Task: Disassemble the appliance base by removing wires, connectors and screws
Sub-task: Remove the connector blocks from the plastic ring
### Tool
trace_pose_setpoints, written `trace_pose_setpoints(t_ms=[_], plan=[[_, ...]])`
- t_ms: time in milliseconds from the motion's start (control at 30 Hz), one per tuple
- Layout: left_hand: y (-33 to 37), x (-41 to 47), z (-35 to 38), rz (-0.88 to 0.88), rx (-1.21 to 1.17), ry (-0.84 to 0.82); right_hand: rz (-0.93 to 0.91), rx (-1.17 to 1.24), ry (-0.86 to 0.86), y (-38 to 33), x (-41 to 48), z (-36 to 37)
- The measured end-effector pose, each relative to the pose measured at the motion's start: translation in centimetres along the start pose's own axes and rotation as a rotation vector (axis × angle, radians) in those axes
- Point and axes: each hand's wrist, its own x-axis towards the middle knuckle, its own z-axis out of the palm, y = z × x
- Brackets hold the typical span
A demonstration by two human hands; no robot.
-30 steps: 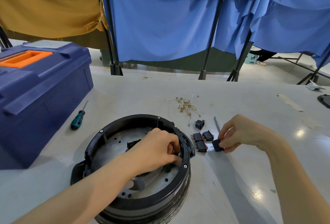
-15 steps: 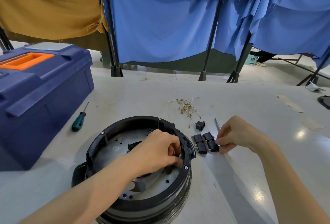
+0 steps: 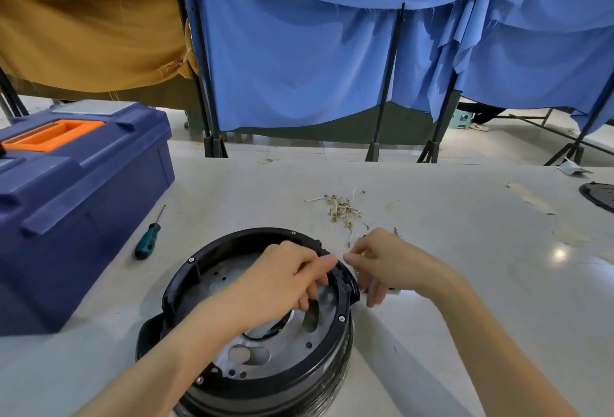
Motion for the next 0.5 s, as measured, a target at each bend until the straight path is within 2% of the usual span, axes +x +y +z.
trace_pose_setpoints(t_ms=[100, 233, 333, 500], plan=[[0.6, -1.5, 1.0, -0.046, 0.159, -0.043, 0.049, -0.019, -0.015, 0.3, 0.5, 0.7], [0.7, -2.5, 3.0, -0.048, 0.43, 0.015, 0.042, 0.107, 0.023, 0.3, 0.9, 1.3], [1.2, -2.7, 3.5, -0.088, 0.482, 0.042, 0.066, 0.202, 0.028, 0.4, 1.1, 1.4], [2.6, -3.1, 4.0, -0.125, 0.568, 0.197, 0.08, 0.451, 0.011, 0.6, 1.2, 0.7]])
